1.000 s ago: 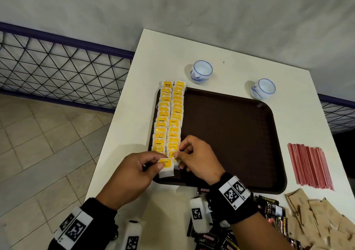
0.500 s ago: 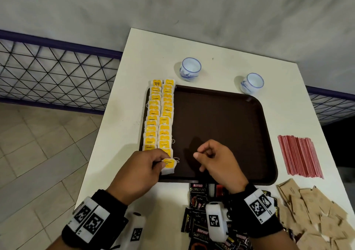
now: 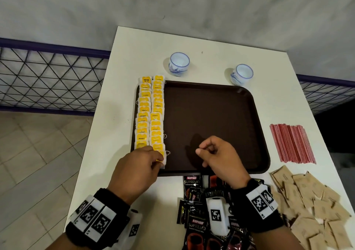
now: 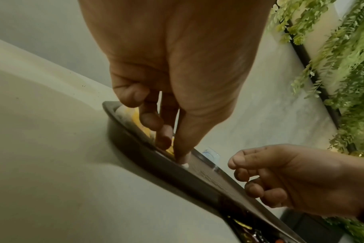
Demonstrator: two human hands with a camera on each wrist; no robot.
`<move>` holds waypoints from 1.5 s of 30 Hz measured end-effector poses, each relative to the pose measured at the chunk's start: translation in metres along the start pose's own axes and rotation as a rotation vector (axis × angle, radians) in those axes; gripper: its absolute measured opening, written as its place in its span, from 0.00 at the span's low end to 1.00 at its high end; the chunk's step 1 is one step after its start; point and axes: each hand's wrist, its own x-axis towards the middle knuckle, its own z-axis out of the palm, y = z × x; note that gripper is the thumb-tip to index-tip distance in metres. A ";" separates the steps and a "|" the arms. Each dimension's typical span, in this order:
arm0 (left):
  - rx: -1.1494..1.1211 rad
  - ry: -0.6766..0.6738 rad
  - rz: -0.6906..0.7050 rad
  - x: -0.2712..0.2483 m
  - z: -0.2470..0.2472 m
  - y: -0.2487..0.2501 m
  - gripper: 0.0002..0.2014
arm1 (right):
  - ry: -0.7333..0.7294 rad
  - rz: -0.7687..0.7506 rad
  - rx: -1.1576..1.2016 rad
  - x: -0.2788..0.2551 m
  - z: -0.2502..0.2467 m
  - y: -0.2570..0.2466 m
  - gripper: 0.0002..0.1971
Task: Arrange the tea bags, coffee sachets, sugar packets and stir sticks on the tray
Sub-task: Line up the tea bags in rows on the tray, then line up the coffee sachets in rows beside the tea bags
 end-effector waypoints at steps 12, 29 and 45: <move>-0.076 -0.214 0.037 -0.044 0.026 0.025 0.13 | -0.212 -0.191 -0.472 -0.026 -0.031 0.035 0.15; 0.046 -0.147 0.225 -0.083 0.068 0.063 0.40 | -0.218 -0.260 -0.450 -0.015 -0.031 0.053 0.11; 0.190 -0.248 0.131 -0.093 0.094 0.095 0.64 | -0.253 -0.273 -0.456 -0.014 -0.035 0.053 0.09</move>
